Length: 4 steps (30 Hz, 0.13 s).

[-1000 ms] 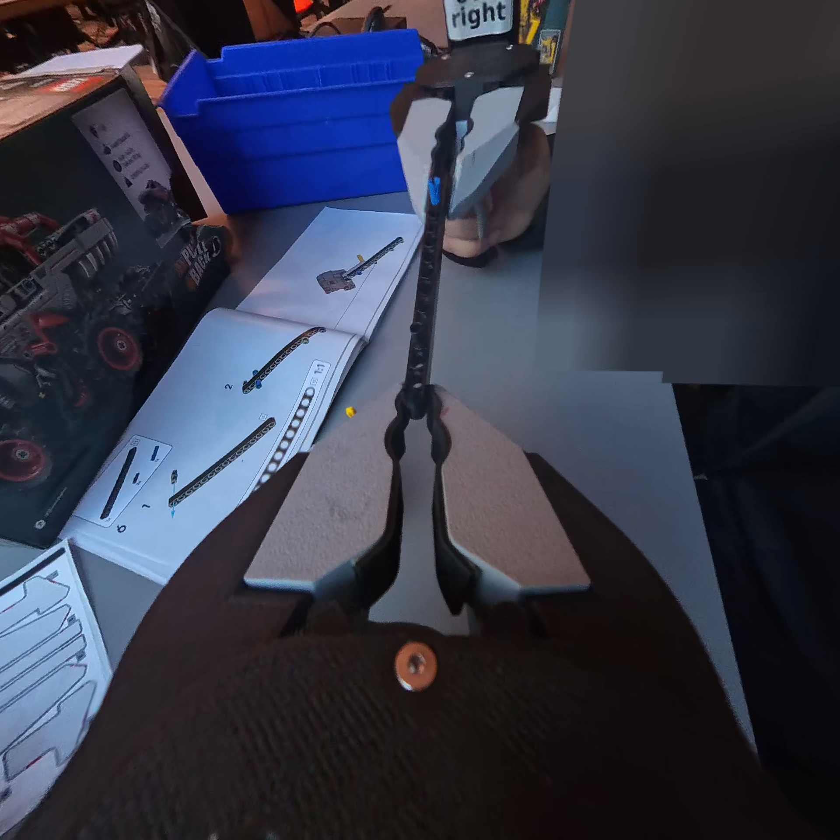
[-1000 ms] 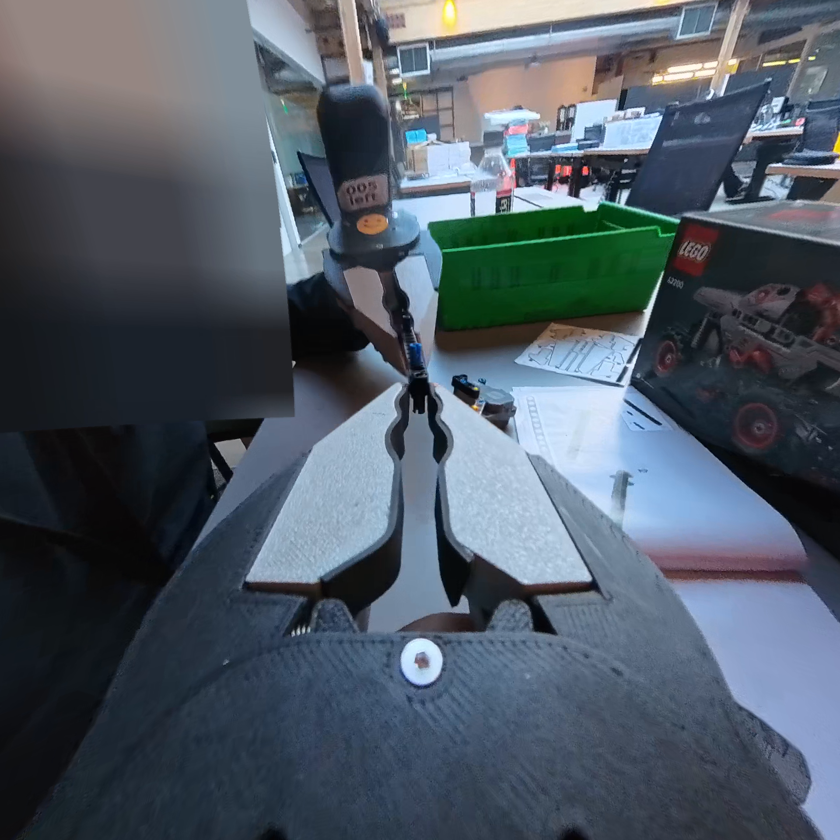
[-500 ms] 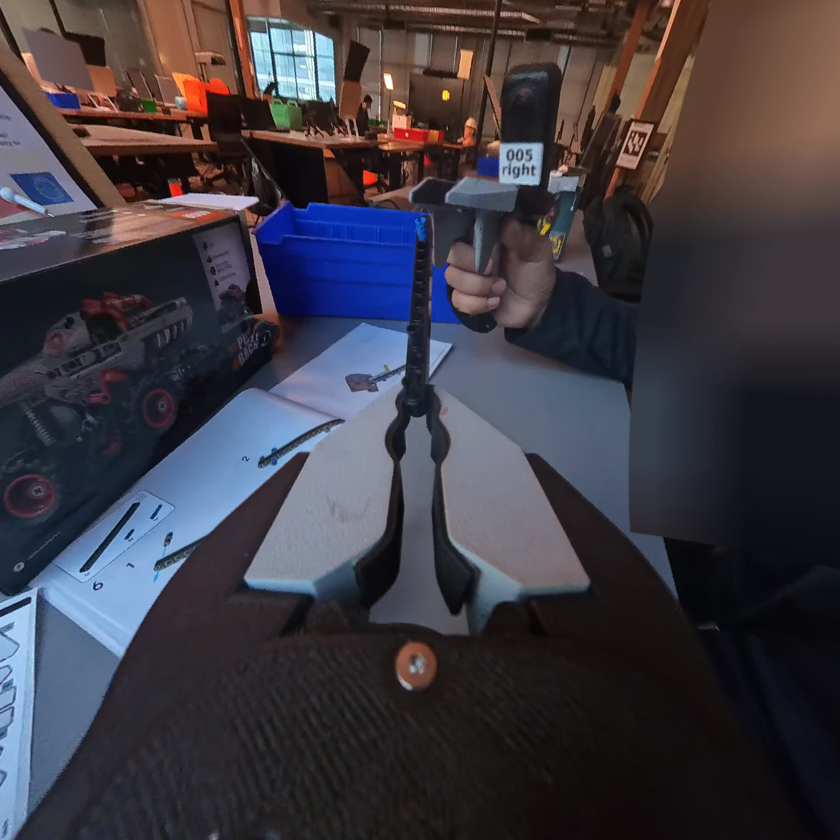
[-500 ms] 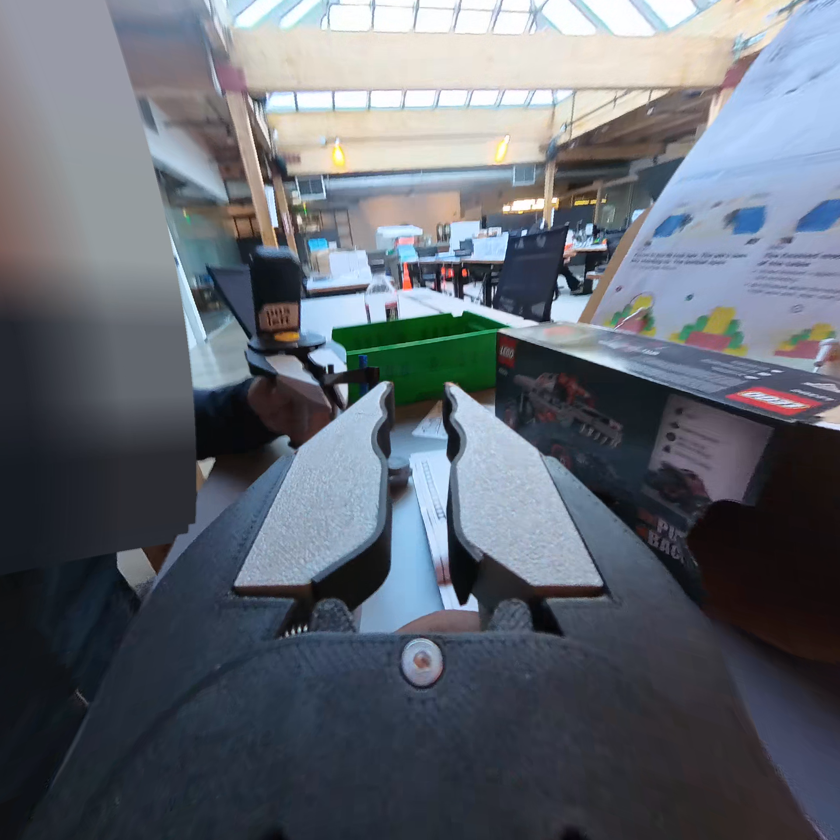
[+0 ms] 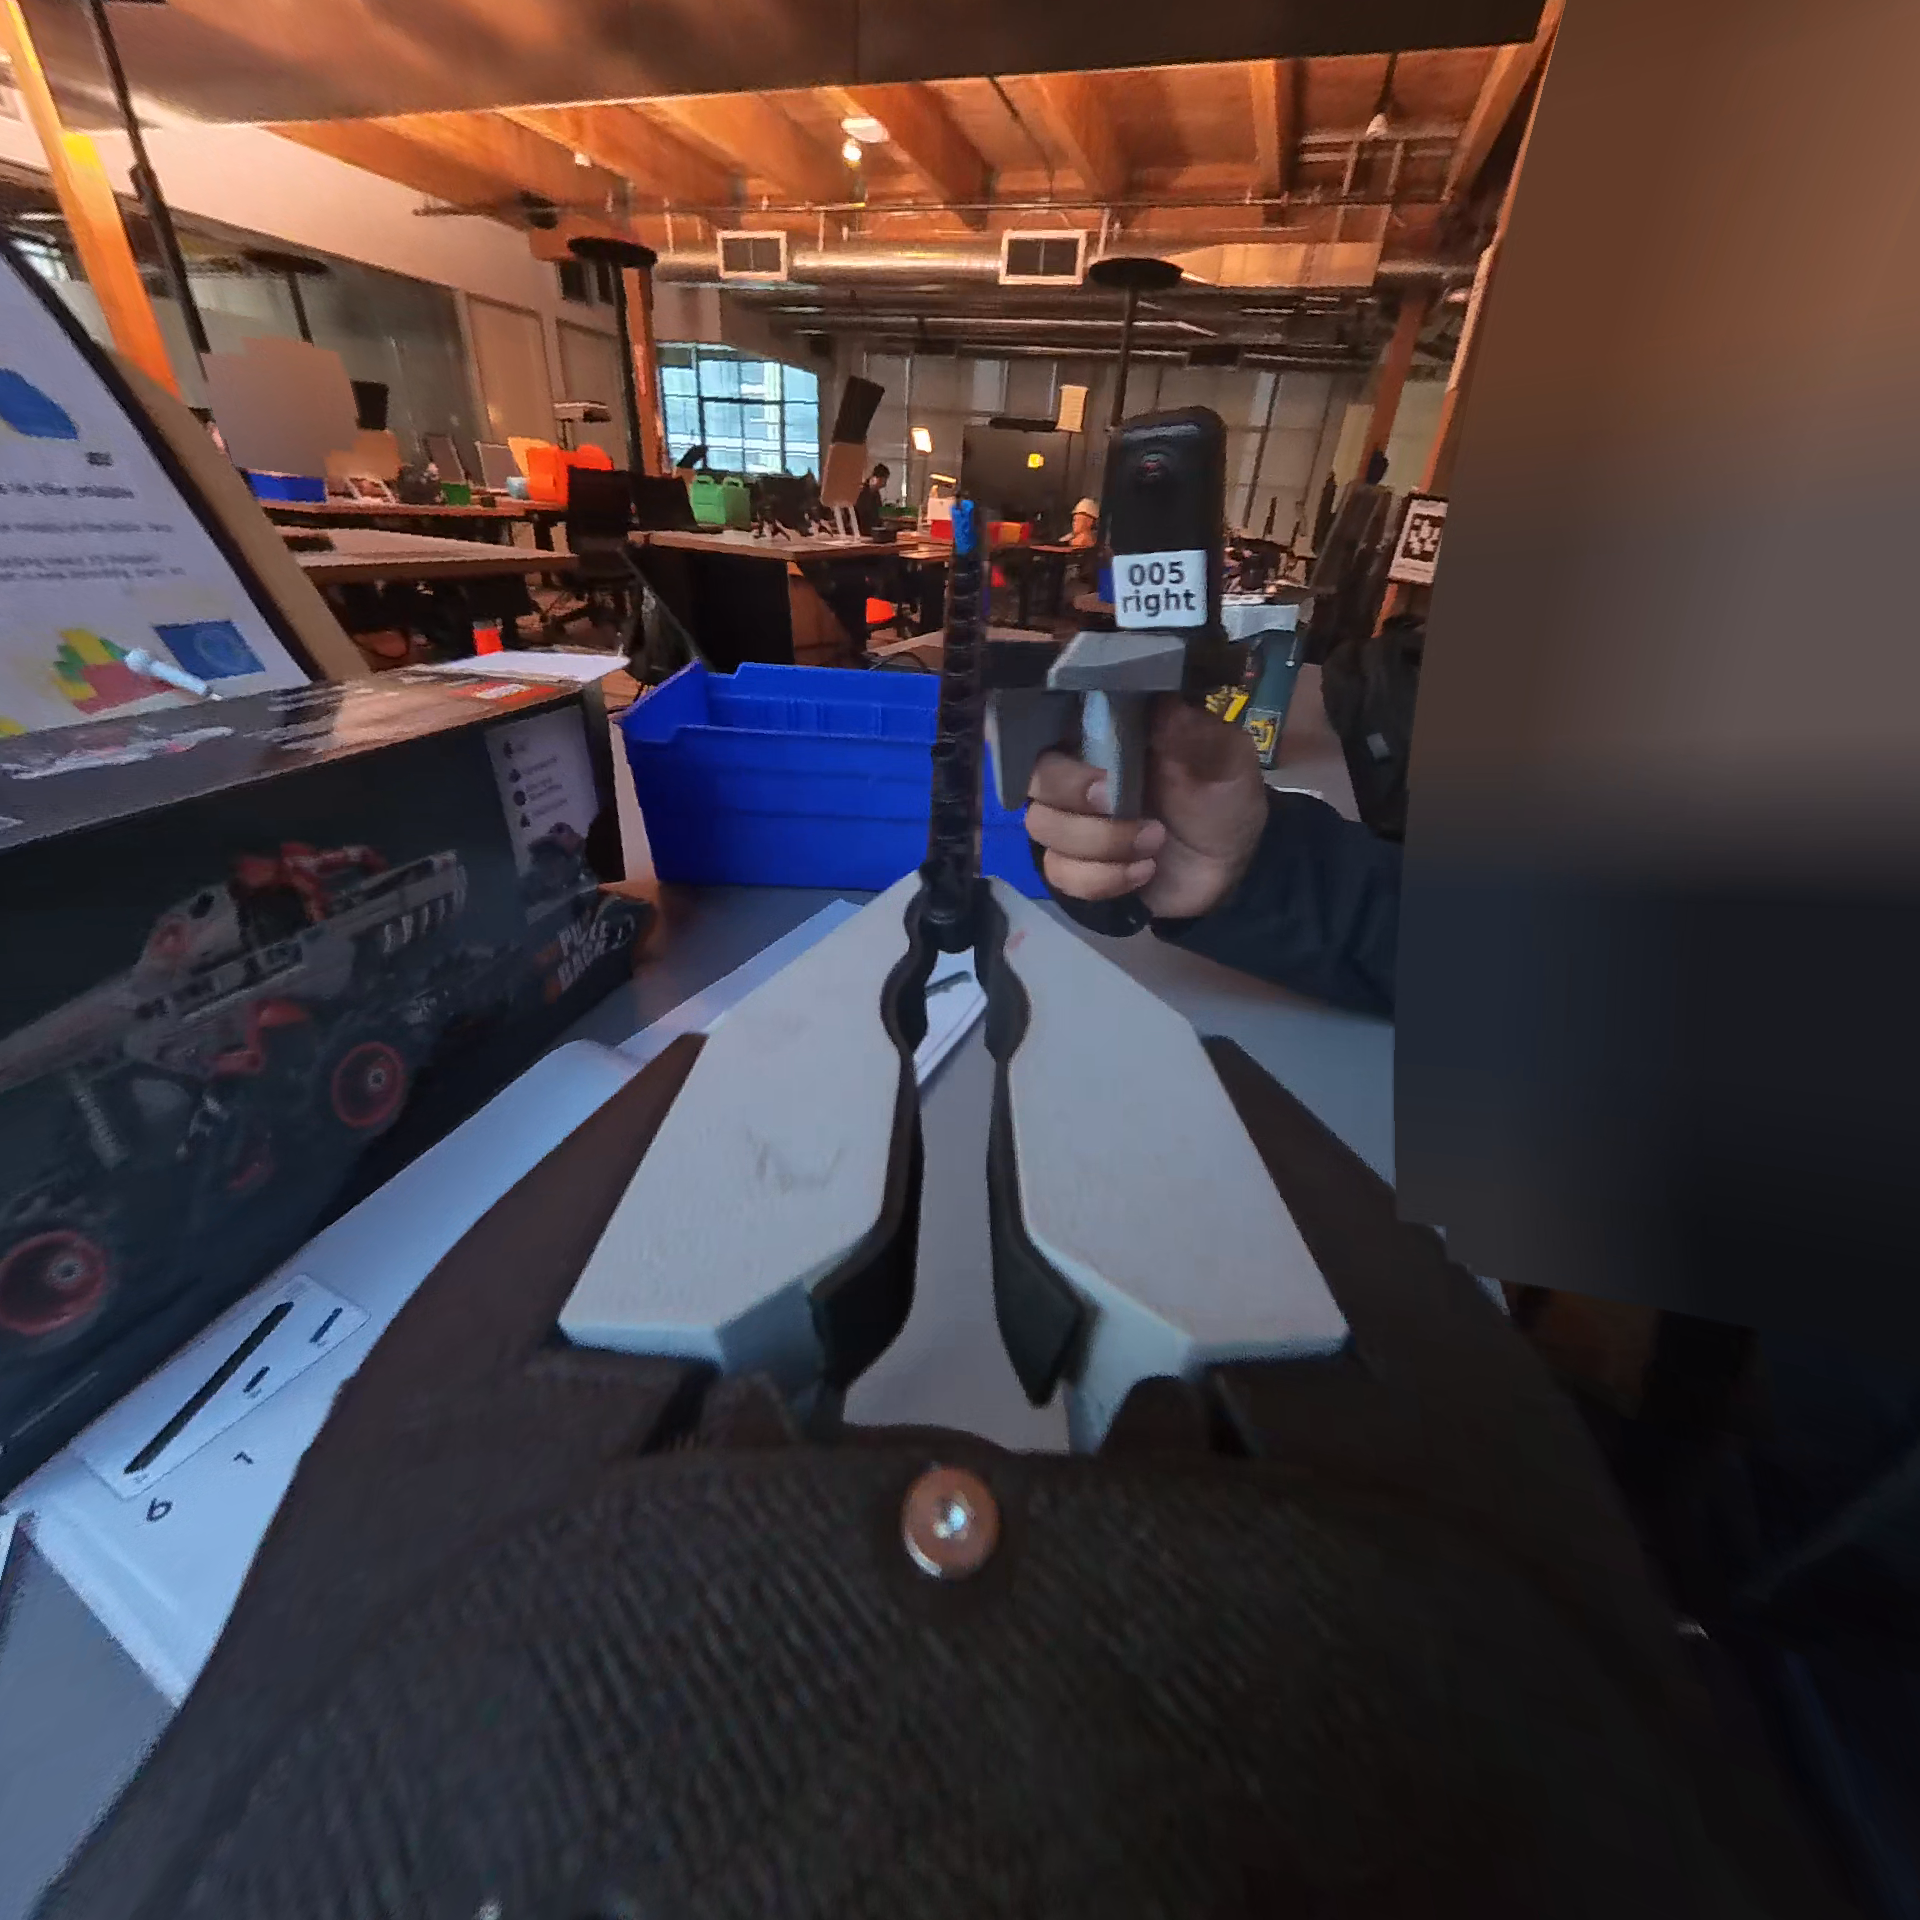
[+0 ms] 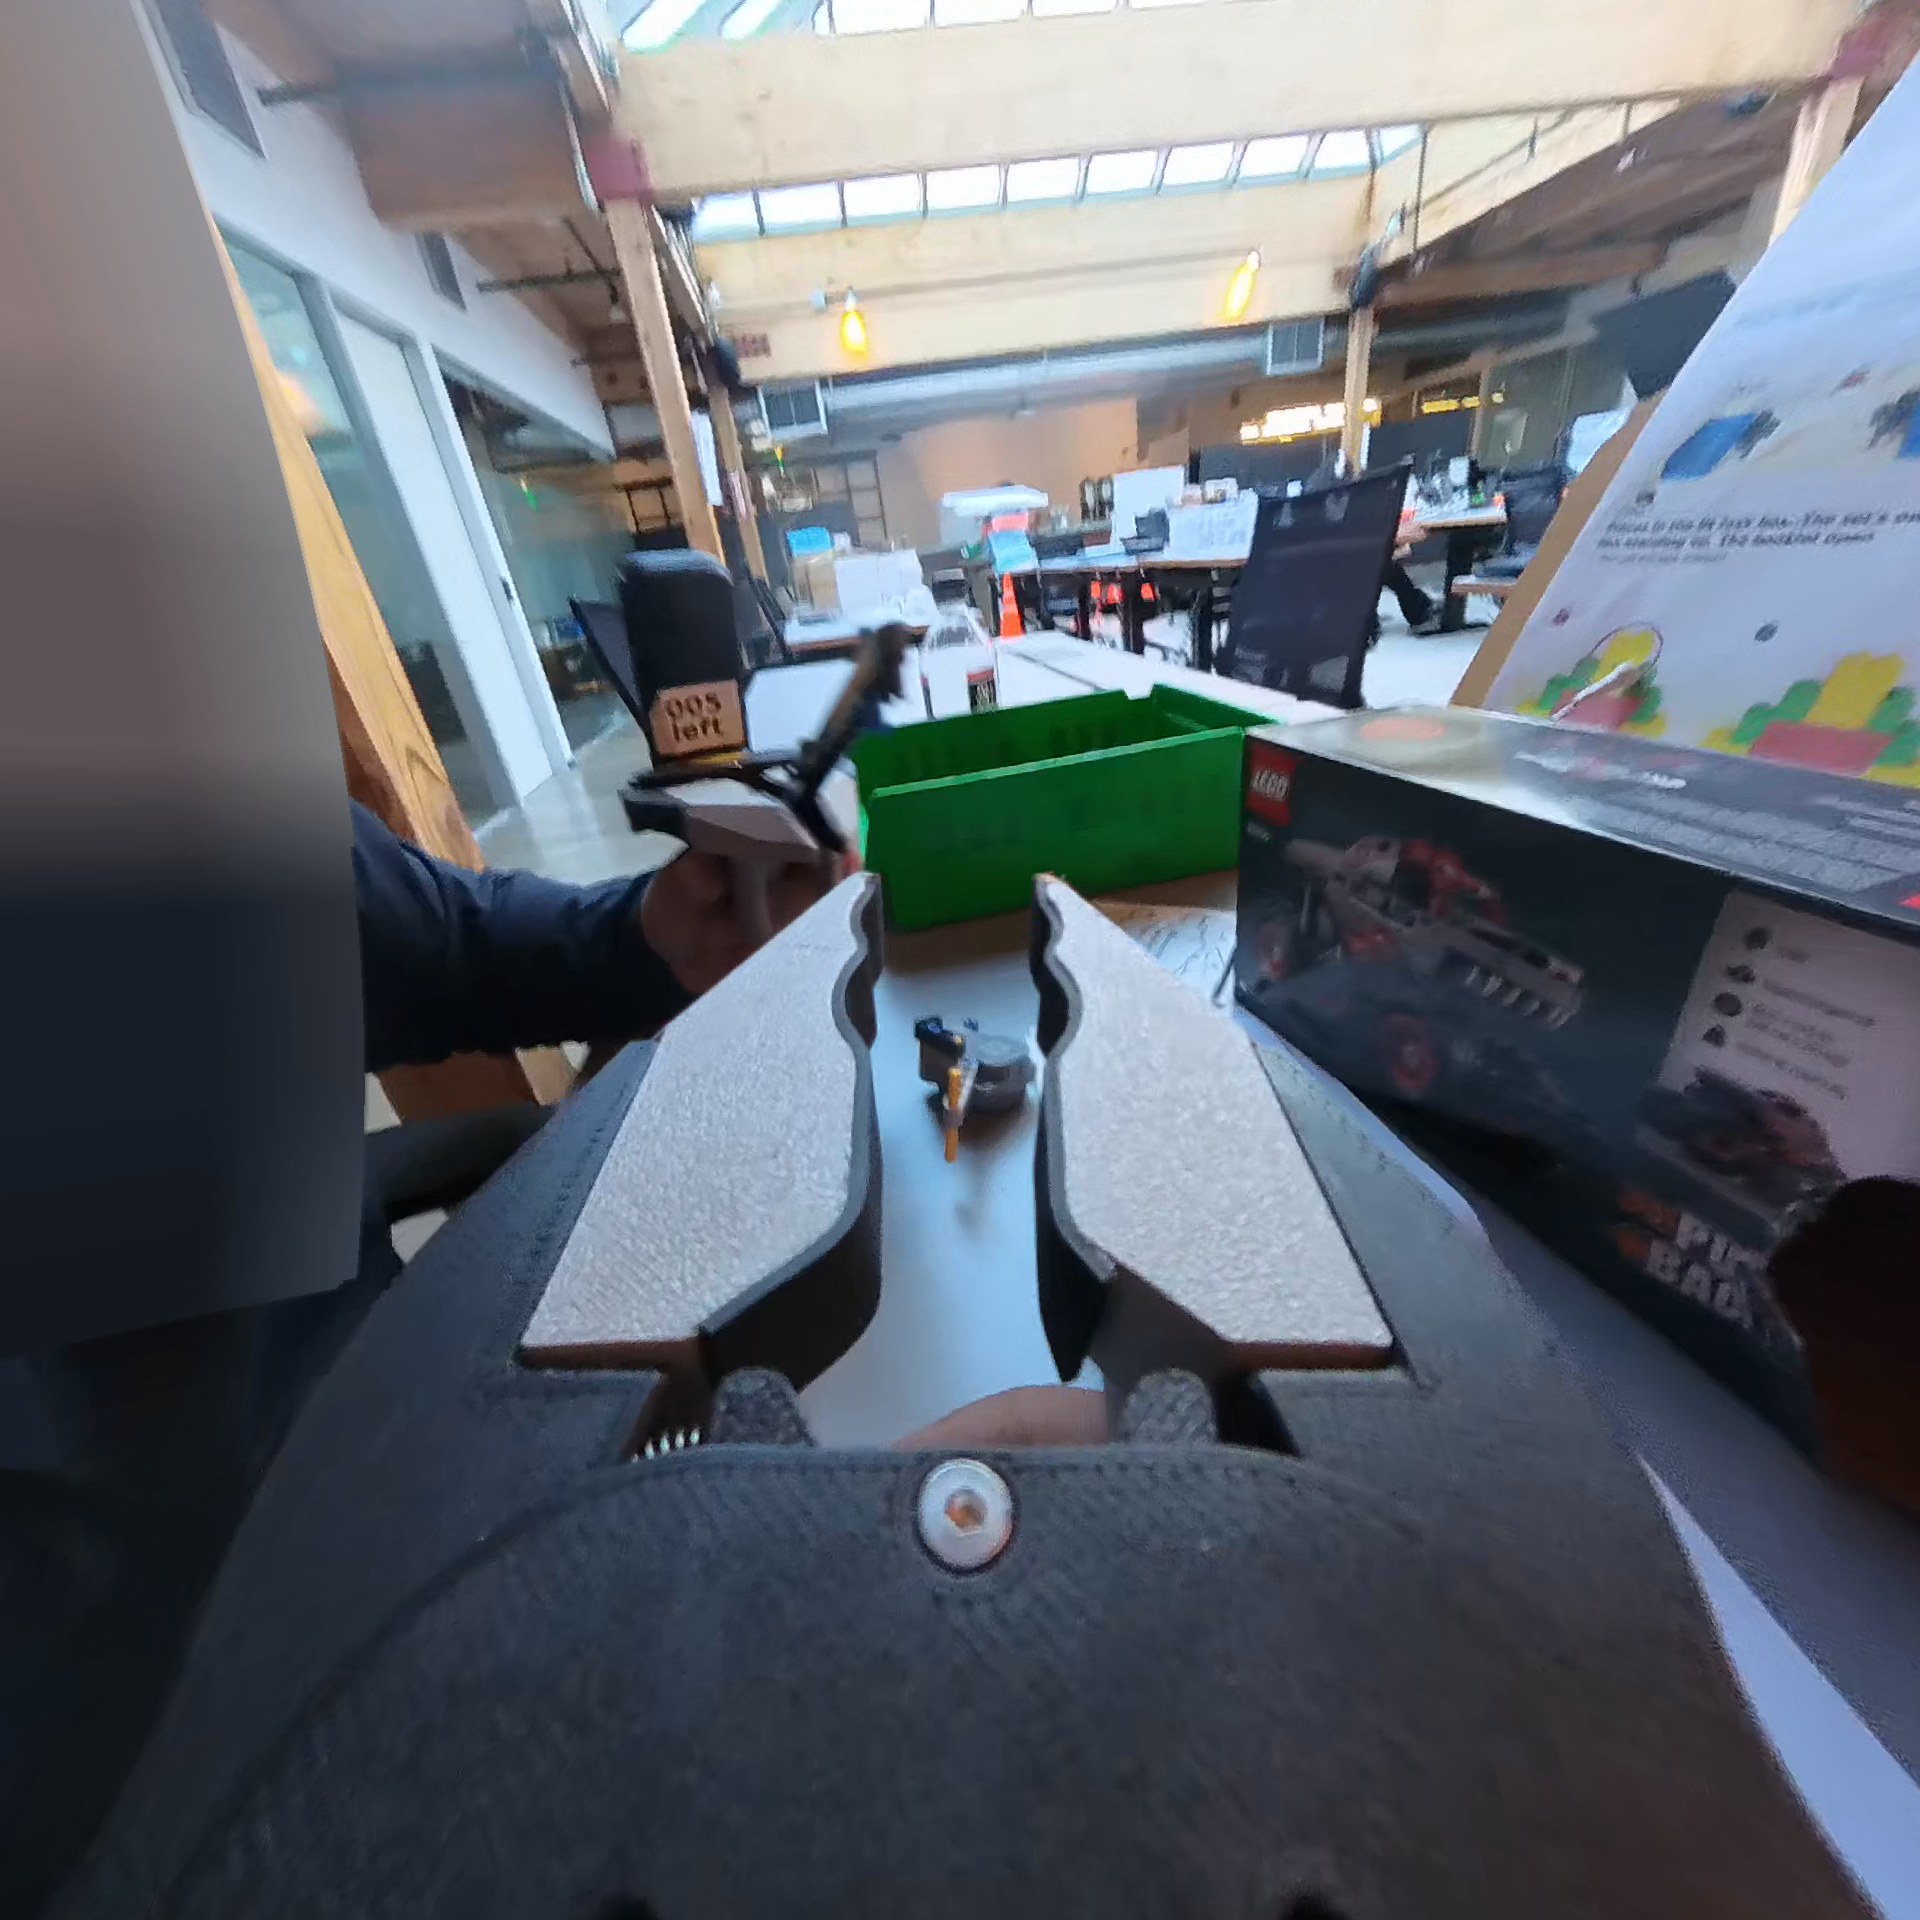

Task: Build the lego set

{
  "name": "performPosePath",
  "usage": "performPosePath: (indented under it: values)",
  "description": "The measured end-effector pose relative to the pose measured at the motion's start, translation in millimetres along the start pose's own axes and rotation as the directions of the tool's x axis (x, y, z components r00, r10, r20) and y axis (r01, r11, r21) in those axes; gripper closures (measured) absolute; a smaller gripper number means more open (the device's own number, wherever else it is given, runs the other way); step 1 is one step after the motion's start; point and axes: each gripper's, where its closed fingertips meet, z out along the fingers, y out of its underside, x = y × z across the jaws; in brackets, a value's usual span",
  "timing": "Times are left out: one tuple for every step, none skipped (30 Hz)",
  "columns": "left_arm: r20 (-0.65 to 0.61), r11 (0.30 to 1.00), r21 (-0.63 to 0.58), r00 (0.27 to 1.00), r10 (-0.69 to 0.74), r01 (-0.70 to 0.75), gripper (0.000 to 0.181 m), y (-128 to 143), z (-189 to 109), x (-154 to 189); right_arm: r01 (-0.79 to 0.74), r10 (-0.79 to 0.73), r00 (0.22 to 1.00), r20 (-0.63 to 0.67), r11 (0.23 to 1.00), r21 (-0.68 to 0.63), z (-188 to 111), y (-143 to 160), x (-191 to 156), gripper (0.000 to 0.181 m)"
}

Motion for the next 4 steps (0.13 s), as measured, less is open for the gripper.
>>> performPosePath:
  values:
    - [0.009,1.000,0.001,1.000,-0.017,0.017,0.177,-0.2,1.1,-1.8,-0.015,0.014,1.000,0.009,1.000,0.007,0.1,-0.9,-0.9,0.155]
    - [0.010,0.999,0.008,0.999,-0.033,0.032,0.177,-0.9,2.4,-1.5,-0.029,0.028,0.999,0.016,1.000,0.005,1.0,-0.1,-1.3,0.156]
    - [0.003,0.999,0.012,0.999,-0.041,0.041,0.178,-1.0,4.1,0.9,-0.039,0.039,0.999,0.019,0.999,-0.002,2.3,1.9,-1.3,0.155]
    - [-0.004,0.999,0.009,0.999,-0.039,0.039,0.178,-0.1,5.9,4.2,-0.045,0.045,0.999,0.021,0.999,-0.009,3.7,3.9,-1.6,0.155]
